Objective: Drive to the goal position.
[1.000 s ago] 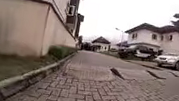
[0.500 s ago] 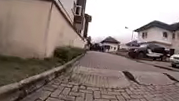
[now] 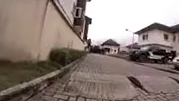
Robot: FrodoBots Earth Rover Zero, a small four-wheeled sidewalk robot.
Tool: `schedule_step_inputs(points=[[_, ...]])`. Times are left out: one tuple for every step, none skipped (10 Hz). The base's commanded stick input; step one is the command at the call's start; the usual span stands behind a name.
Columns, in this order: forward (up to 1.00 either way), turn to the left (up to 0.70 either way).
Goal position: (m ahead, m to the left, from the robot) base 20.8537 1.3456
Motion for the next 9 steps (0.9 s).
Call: schedule_step_inputs(points=[[0.7, 0.32], [0.7, 0.35], [0.7, 0.0], [0.7, 0.0], [0.7, 0.0], [0.7, 0.0], [0.7, 0.0], [0.7, 0.0], [0.7, 0.0]])
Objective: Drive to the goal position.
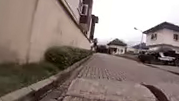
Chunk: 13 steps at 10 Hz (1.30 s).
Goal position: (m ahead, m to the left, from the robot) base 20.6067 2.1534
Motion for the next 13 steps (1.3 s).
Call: schedule_step_inputs(points=[[0.7, -0.35], [0.7, -0.35], [0.7, -0.35], [0.7, -0.35], [0.7, -0.13], [0.7, 0.0], [0.7, 0.0], [0.7, 0.0], [0.7, 0.0], [0.7, 0.0], [0.7, 0.0], [0.7, 0.0], [0.7, -0.06]])
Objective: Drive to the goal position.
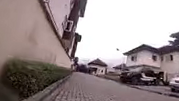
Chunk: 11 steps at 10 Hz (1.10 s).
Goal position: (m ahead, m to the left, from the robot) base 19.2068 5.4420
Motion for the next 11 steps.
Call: schedule_step_inputs(points=[[0.7, 0.0], [0.7, 0.0], [0.7, 0.0], [0.7, 0.0], [0.7, 0.0], [0.7, 0.0], [0.7, 0.0], [0.7, 0.0], [0.7, 0.0], [0.7, 0.0], [0.7, 0.0]])
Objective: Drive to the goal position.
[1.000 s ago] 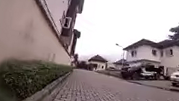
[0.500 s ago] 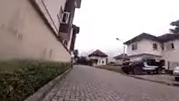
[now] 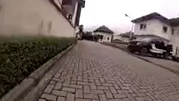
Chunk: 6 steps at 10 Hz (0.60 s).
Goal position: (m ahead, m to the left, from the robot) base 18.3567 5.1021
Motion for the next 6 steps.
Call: schedule_step_inputs(points=[[0.7, 0.0], [0.7, 0.0], [0.7, 0.0], [0.7, 0.0], [0.7, 0.0], [0.7, 0.0]])
